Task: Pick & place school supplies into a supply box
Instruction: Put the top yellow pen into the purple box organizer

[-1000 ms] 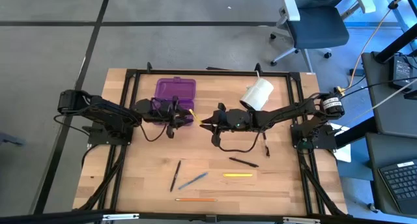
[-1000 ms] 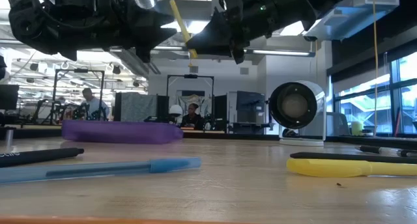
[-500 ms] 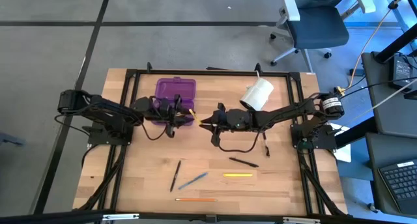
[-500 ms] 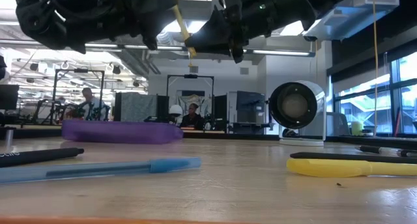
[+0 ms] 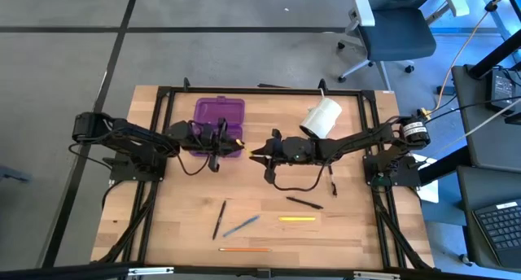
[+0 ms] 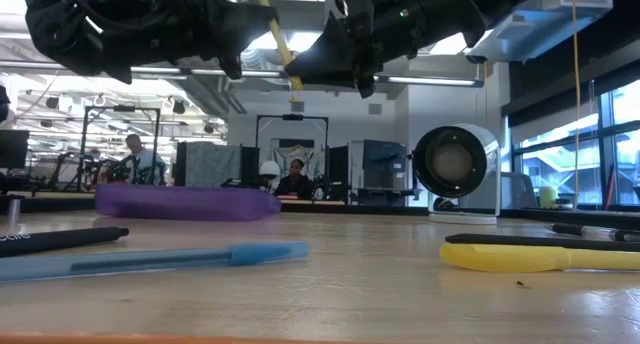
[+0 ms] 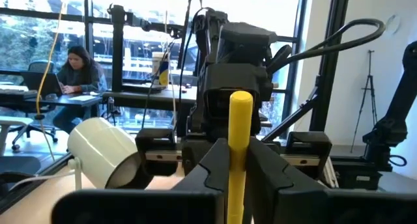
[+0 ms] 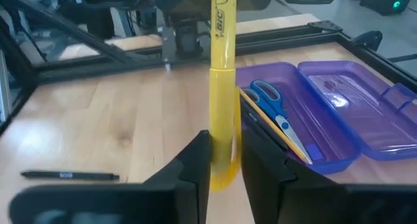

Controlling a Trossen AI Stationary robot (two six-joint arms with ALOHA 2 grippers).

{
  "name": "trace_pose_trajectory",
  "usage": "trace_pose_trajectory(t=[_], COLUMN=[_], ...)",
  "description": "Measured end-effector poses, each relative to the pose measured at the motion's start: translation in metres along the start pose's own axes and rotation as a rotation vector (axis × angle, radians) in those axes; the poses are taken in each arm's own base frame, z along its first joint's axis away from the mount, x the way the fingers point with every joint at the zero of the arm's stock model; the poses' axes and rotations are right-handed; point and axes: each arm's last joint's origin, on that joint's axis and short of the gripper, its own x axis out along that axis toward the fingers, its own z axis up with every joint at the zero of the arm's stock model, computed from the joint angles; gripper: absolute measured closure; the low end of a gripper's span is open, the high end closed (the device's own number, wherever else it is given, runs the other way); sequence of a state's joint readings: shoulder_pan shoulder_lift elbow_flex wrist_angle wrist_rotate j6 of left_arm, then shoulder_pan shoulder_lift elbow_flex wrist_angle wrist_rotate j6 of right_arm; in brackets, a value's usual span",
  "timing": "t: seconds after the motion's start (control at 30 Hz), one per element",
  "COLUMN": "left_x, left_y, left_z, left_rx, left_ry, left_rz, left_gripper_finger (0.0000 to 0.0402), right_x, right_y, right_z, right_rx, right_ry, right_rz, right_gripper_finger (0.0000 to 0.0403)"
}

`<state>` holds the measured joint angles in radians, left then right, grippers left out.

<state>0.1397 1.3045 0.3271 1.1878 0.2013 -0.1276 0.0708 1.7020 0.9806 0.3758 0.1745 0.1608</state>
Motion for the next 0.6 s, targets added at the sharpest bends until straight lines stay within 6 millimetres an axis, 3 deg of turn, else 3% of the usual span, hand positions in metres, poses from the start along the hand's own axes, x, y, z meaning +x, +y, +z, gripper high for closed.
trace_pose_trajectory(t=[0.17, 0.4, 0.6], left_x=[-0.001, -0.009, -0.009], left_y=[0.006, 0.02, 0.029], left_z=[-0.006, 0.001, 0.023], left_rx=[-0.02, -0.026, -0.057], left_ry=[0.065, 0.112, 0.4], left_rz=[0.012, 0.1, 0.194], left_gripper_finger=[0.0383, 0.0385, 0.0385], right_x=[-0.007, -0.045, -0.075], right_y=[0.0, -0.008, -0.013], right_z=[-0.004, 0.001, -0.004], right_rx=[-0.052, -0.008, 0.131], right_ry=[0.113, 0.328, 0.526], right_rz=[0.077, 0.058, -0.023], right_gripper_finger=[0.0307, 0.0288, 0.0284])
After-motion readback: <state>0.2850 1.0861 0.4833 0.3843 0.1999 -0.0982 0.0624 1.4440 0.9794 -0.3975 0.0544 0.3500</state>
